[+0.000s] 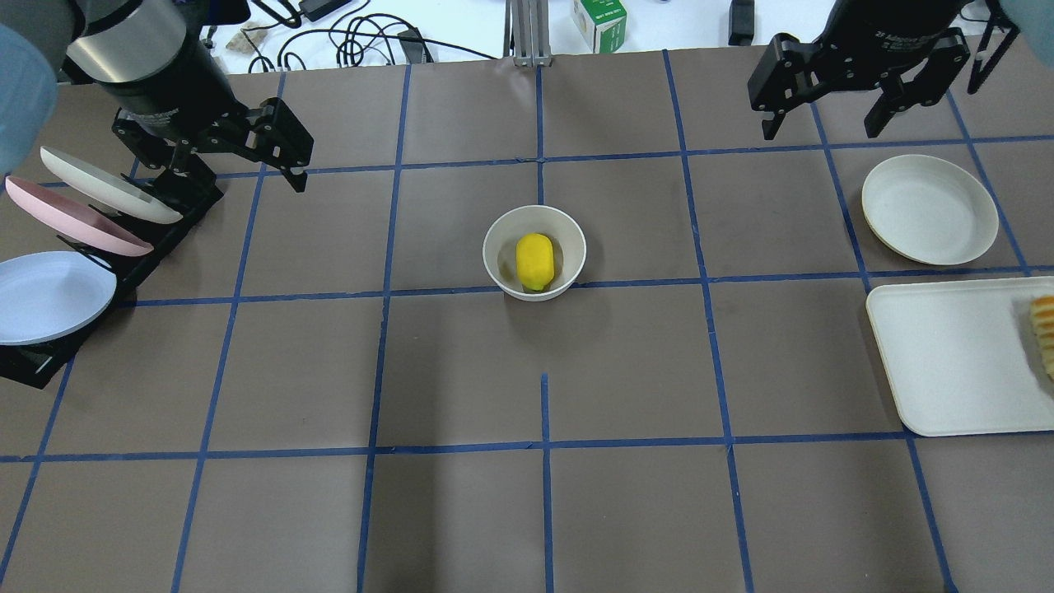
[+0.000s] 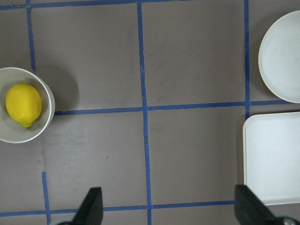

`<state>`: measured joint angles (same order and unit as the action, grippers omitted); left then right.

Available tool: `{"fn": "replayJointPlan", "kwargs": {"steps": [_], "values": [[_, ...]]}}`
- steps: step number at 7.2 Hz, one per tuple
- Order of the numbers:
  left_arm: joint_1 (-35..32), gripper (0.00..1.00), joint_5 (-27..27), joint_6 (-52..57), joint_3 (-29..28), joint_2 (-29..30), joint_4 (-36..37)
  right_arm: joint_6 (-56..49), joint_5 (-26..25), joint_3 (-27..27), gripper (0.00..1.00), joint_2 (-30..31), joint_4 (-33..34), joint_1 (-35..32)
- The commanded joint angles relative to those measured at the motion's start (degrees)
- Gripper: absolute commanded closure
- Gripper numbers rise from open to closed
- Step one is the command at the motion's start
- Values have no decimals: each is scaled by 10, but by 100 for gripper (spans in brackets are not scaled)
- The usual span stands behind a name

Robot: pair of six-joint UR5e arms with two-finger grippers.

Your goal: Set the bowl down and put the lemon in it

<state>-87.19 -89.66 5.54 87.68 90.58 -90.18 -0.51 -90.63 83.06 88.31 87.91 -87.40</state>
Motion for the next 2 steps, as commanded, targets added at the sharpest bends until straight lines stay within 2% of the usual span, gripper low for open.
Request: {"fn": "replayJointPlan", "kwargs": {"steps": [1, 2], "values": [[-1, 0, -2, 0, 1, 0, 0, -1, 1, 2, 0, 1, 0, 0], [-1, 0, -3, 0, 0, 1, 0, -1, 1, 2, 0, 1, 0, 0]]}}
